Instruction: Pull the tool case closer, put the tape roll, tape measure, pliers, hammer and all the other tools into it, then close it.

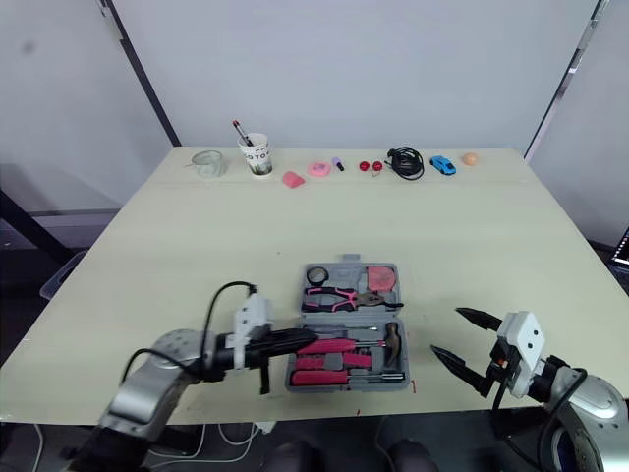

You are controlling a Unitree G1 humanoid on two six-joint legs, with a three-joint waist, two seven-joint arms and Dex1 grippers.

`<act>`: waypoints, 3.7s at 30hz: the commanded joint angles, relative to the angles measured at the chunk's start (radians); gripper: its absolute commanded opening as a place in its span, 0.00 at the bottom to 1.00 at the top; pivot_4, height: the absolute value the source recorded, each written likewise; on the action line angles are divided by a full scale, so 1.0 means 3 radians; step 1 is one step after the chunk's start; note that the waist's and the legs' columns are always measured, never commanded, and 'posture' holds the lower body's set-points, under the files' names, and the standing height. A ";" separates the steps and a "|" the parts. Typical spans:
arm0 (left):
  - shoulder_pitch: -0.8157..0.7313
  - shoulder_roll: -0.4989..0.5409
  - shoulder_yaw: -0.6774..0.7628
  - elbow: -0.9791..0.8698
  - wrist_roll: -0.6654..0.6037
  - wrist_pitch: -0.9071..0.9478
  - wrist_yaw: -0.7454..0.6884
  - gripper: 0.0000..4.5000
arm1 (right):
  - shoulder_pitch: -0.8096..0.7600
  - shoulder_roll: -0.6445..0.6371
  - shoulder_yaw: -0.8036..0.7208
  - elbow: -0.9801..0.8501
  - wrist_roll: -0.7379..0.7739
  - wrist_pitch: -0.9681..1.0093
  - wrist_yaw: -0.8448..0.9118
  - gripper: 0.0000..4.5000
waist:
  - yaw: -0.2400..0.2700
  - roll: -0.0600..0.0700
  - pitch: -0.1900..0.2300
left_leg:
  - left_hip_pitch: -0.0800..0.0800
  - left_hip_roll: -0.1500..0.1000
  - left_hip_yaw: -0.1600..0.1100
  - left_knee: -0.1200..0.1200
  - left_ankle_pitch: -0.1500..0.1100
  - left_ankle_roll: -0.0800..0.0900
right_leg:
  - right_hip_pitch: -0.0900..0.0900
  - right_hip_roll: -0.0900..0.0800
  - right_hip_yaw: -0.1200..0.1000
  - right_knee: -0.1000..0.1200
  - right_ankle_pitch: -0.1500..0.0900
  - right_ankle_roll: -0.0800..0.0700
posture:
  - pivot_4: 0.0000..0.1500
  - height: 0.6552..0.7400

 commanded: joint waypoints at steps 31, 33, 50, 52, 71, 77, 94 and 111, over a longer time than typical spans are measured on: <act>0.1246 0.0282 0.1692 -0.0038 -0.0538 -0.0017 0.0523 0.99 | 0.0072 -0.0004 -0.0386 0.0594 -0.0126 -0.0169 -0.0178 1.00 | 0.0008 0.0002 0.0001 | 0.0014 0.0009 0.0013 -0.0015 -0.0001 -0.0002 | -0.0009 -0.0013 0.0010 -0.0001 -0.0004 -0.0003 | 1.00 1.00; 0.1139 0.0383 0.1520 0.0063 -0.0401 -0.0093 0.0426 0.99 | -0.0041 -0.0024 -0.0267 0.0550 -0.0138 -0.0101 -0.0134 1.00 | 0.0003 0.0002 0.0001 | 0.0013 0.0008 0.0014 -0.0017 -0.0001 -0.0002 | -0.0009 -0.0012 0.0010 -0.0002 -0.0003 -0.0004 | 1.00 1.00; -0.0470 0.0247 0.0360 0.1379 0.0046 -0.0351 -0.0256 0.09 | -0.1468 0.0129 0.0774 0.1284 -0.0762 0.0312 -0.0091 0.00 | 0.0004 -0.0002 0.0000 | 0.0006 -0.0004 0.0034 -0.0026 0.0000 -0.0001 | -0.0007 -0.0005 0.0004 -0.0011 -0.0002 -0.0005 | 1.00 1.00; -0.0589 0.0211 0.0281 0.1530 0.0102 -0.0388 -0.0292 0.01 | -0.1571 0.0153 0.0834 0.1395 -0.0818 0.0311 -0.0072 0.00 | 0.0003 -0.0003 0.0000 | 0.0008 -0.0004 0.0036 -0.0025 0.0000 -0.0001 | -0.0005 -0.0004 0.0005 -0.0011 -0.0002 -0.0004 | 1.00 1.00; -0.1469 -0.0105 -0.0165 0.3032 0.0683 -0.0933 -0.0638 0.01 | -0.1938 0.0310 0.1245 0.1886 -0.1309 0.0161 -0.0009 0.00 | 0.0009 -0.0002 -0.0001 | 0.0009 -0.0006 0.0032 -0.0022 0.0001 0.0000 | -0.0002 -0.0001 0.0005 -0.0006 -0.0002 -0.0004 | 1.00 1.00; -0.1513 -0.0155 -0.0191 0.3110 0.0705 -0.0939 -0.0731 0.01 | -0.1954 0.0331 0.1222 0.1934 -0.1341 0.0108 -0.0010 0.00 | 0.0012 -0.0001 -0.0001 | 0.0009 -0.0007 0.0030 -0.0021 0.0001 0.0000 | 0.0000 -0.0001 0.0005 -0.0006 -0.0002 -0.0004 | 1.00 1.00; -0.1586 -0.0348 -0.0302 0.3205 0.0855 -0.1016 -0.0768 0.01 | -0.1946 0.0364 0.1233 0.1952 -0.1418 0.0033 -0.0021 0.00 | 0.0011 -0.0001 -0.0003 | 0.0010 -0.0007 0.0029 -0.0021 0.0001 0.0000 | 0.0001 -0.0001 0.0005 -0.0005 -0.0002 -0.0004 | 1.00 1.00; -0.1487 -0.0463 -0.0371 0.3038 0.0836 -0.0908 -0.0877 0.01 | -0.1910 0.0321 0.1260 0.1827 -0.1386 0.0087 0.0125 0.00 | 0.0018 0.0002 -0.0006 | 0.0008 -0.0017 0.0019 -0.0021 0.0001 0.0000 | 0.0003 -0.0004 0.0005 -0.0005 -0.0003 -0.0003 | 1.00 1.00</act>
